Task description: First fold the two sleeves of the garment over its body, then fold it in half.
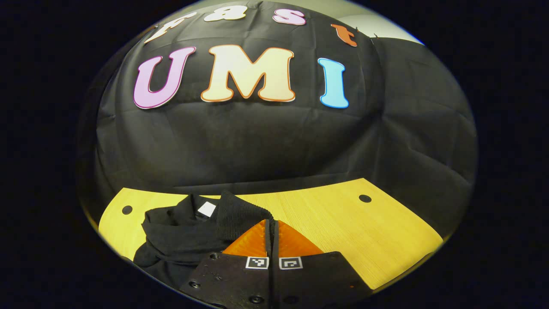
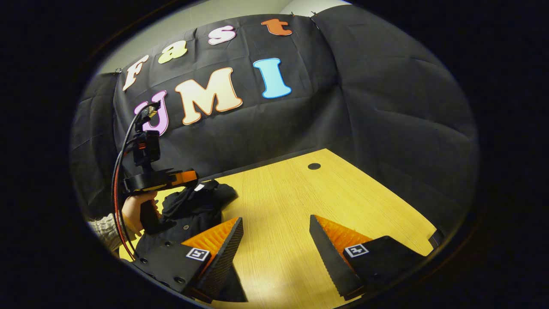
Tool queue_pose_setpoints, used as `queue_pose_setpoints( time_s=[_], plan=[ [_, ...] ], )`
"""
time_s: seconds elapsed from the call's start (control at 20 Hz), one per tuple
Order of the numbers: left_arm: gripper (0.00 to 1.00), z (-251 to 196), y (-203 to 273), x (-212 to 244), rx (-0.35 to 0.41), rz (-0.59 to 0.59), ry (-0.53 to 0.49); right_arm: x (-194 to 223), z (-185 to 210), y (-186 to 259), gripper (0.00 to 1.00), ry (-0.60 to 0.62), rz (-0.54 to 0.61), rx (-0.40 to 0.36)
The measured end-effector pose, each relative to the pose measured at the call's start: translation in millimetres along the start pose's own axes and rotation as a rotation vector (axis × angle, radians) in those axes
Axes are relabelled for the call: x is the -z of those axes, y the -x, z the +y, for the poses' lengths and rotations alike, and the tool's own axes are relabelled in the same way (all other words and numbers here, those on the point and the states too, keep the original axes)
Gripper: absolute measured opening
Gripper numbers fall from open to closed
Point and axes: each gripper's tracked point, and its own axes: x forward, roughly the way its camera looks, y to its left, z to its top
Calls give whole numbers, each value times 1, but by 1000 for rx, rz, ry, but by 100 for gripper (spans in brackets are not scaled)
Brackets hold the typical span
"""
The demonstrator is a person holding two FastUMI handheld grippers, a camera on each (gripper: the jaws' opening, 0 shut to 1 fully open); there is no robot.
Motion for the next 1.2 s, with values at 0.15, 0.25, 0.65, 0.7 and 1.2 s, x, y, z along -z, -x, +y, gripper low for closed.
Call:
queue_pose_setpoints(
  time_s=[0.15,0.25,0.65,0.7,1.2],
  plan=[
    [0,-9,-17,13,9,24,8,10,3,0,98,-9,29,1],
    [0,-12,-31,25,15,44,-8,13,5,-2,98,-6,41,-2],
    [0,-13,-59,54,4,102,-55,16,13,-2,98,-7,55,-18],
    [0,-14,-60,56,3,105,-53,16,14,-1,98,-10,57,-20],
    [98,-30,-36,27,89,71,-59,16,27,2,98,11,43,-21]
  ],
)
